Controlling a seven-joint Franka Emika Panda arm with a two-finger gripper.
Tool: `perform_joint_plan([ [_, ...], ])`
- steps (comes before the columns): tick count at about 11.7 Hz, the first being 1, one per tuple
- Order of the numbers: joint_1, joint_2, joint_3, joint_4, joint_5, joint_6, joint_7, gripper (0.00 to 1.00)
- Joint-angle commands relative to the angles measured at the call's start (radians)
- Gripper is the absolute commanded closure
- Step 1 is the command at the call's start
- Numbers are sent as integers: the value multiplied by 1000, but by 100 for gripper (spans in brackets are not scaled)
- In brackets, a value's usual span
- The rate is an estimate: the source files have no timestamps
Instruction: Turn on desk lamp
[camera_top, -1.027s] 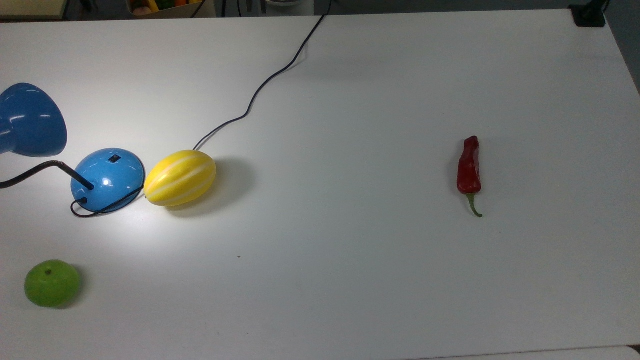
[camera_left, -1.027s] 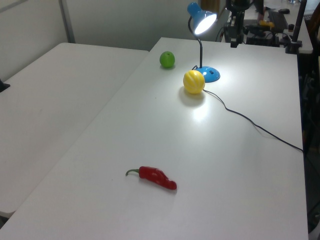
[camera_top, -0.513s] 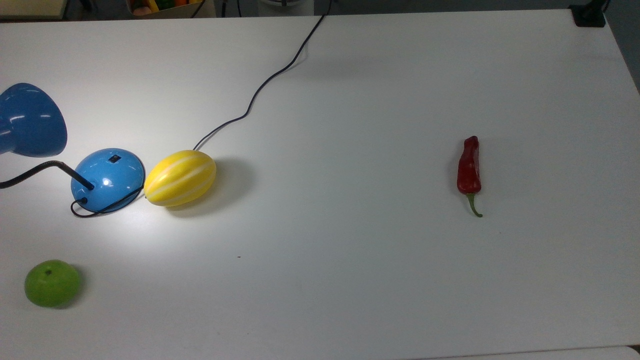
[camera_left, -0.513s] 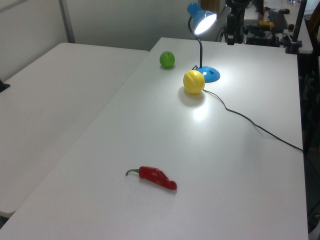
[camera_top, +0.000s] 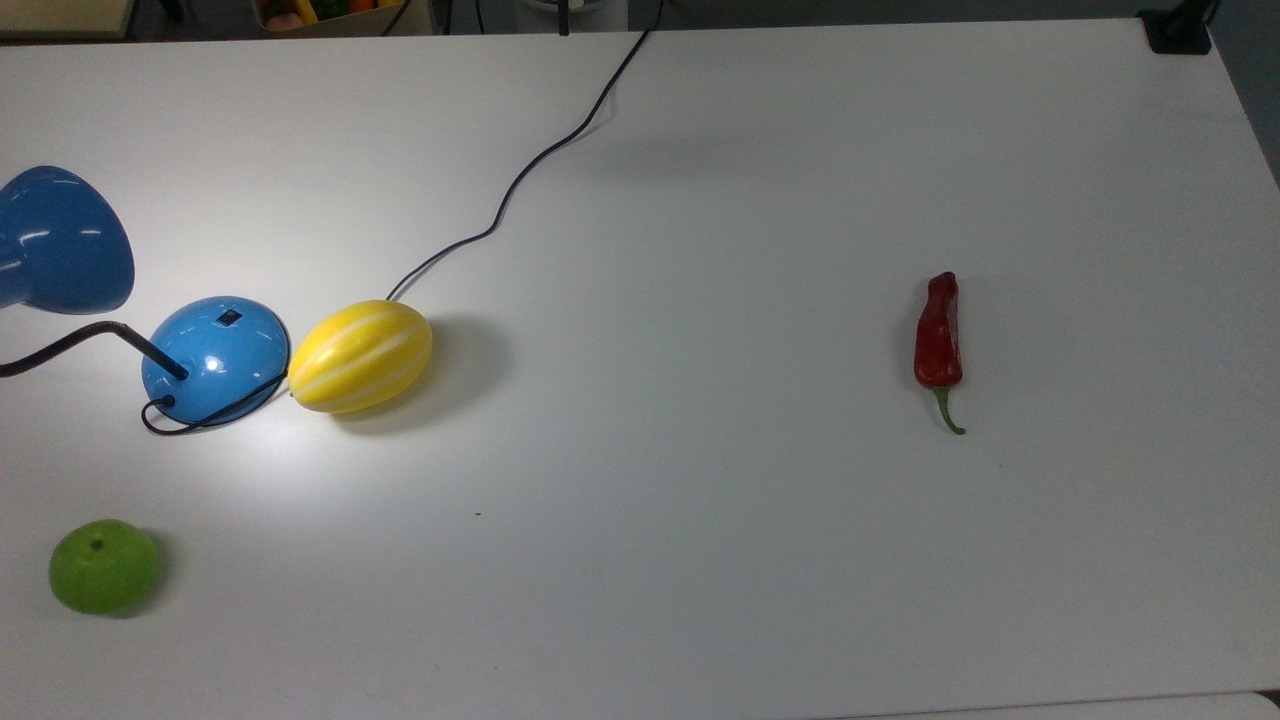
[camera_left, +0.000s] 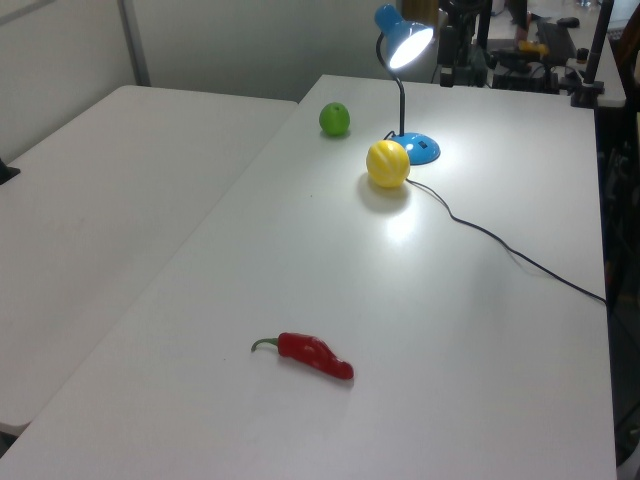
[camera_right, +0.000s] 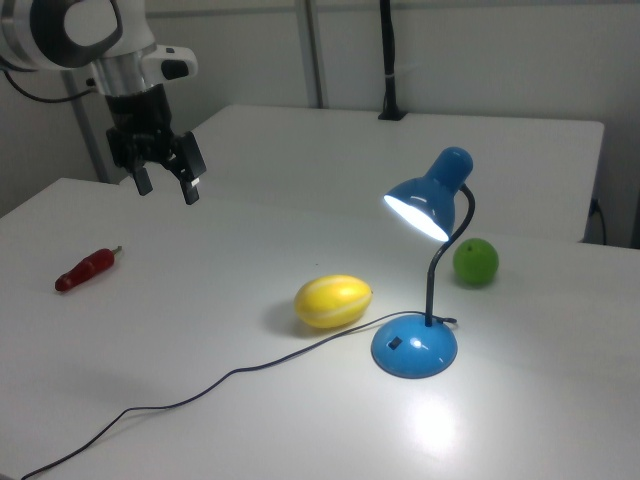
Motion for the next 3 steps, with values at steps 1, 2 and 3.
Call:
perform_joint_plan([
  [1,-73,8,61,27,13,-40,-10,0],
  [2,-73,8,66,27,10,-60,-11,0],
  [3,-69,8,66,27,8,-71,-12,0],
])
